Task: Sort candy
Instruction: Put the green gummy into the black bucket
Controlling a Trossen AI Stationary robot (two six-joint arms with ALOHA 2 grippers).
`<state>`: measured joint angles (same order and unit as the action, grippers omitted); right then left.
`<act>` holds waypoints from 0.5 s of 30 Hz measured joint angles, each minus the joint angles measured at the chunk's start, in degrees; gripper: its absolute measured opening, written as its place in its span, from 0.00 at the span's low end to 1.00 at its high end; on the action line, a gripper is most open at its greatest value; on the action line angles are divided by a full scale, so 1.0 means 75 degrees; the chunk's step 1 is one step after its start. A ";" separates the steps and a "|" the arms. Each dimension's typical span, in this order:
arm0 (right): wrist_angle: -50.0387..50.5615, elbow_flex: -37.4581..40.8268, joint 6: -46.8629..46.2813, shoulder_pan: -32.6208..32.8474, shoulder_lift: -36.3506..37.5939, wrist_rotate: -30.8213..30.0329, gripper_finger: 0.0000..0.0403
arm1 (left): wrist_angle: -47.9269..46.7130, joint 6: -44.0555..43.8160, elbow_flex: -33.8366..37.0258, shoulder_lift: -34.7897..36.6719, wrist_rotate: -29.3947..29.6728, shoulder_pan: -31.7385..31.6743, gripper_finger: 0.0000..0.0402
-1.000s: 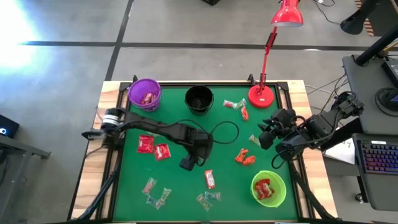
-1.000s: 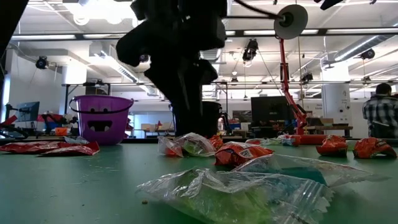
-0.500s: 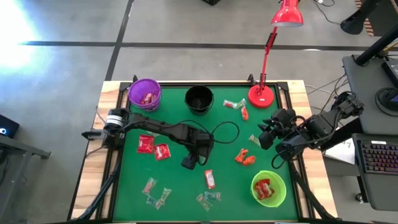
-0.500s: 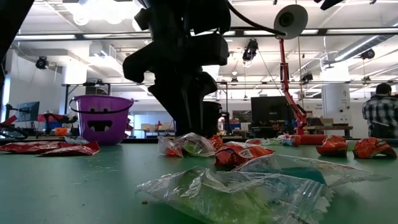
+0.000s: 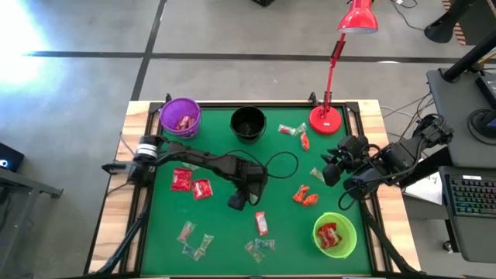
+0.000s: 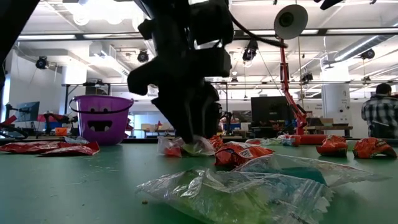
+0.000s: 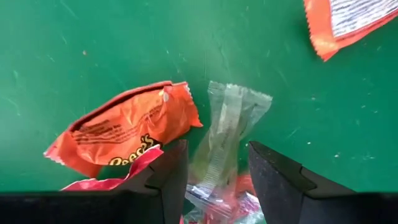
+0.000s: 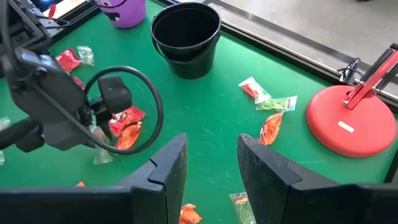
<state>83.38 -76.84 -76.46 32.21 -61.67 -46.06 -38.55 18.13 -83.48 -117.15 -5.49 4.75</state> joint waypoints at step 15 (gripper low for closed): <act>-0.0044 0.0000 0.0009 0.0000 0.0000 -0.0006 0.33 | -0.0075 -0.0089 -0.0017 0.0016 -0.0012 -0.0006 0.02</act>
<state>83.05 -76.84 -76.40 32.21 -61.67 -46.11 -39.12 17.46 -83.61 -117.03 -5.58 4.71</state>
